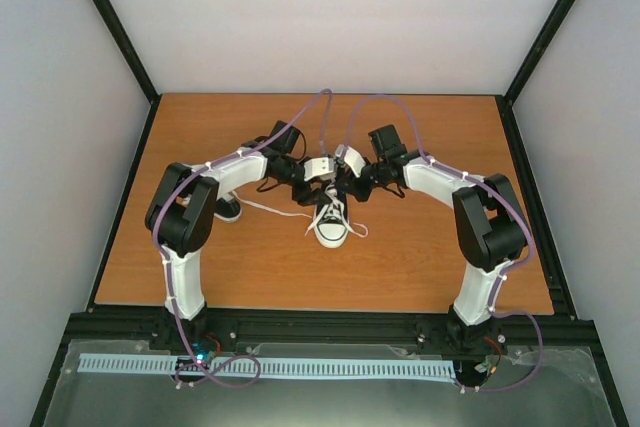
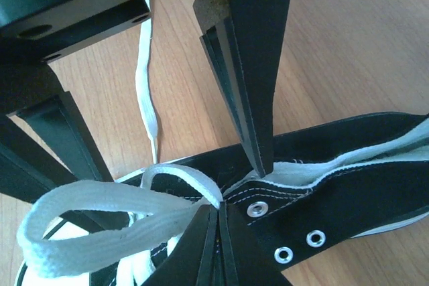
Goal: Tie the shoes
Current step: Cross the shoelace with the shoelace.
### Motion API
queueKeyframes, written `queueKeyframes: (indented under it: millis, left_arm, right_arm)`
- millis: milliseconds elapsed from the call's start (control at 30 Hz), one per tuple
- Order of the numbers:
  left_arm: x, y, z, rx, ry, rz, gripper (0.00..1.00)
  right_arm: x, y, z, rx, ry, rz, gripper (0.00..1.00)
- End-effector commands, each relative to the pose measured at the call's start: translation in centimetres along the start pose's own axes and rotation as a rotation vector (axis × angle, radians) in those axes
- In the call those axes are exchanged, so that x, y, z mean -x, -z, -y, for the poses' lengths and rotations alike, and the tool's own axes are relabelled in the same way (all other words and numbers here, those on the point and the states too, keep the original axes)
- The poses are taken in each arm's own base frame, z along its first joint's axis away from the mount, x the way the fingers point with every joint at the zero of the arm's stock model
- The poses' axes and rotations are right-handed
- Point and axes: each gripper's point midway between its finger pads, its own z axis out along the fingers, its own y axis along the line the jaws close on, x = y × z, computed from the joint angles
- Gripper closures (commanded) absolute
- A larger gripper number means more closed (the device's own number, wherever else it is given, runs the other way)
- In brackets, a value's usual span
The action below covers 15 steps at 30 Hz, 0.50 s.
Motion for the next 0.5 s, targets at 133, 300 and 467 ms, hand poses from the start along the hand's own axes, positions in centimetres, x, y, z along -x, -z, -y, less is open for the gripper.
queueKeyframes:
  millis: [133,300,467]
  left_arm:
    - [2.34,-0.43,-1.68,0.032,0.027,0.073,0.52]
    - [2.52,-0.77,-2.03,0.019,0.075,0.080,0.67]
    - [2.65,-0.66,-1.97,0.018,0.090,0.082,0.91]
  right_arm:
    - [1.64,0.93,-0.99,0.021,0.027,0.049,0.97]
    - [1.91,1.03,-1.44,0.045,0.022,0.060,0.97]
    - [1.78,1.27,-1.49,0.041,0.014,0.051,0.97]
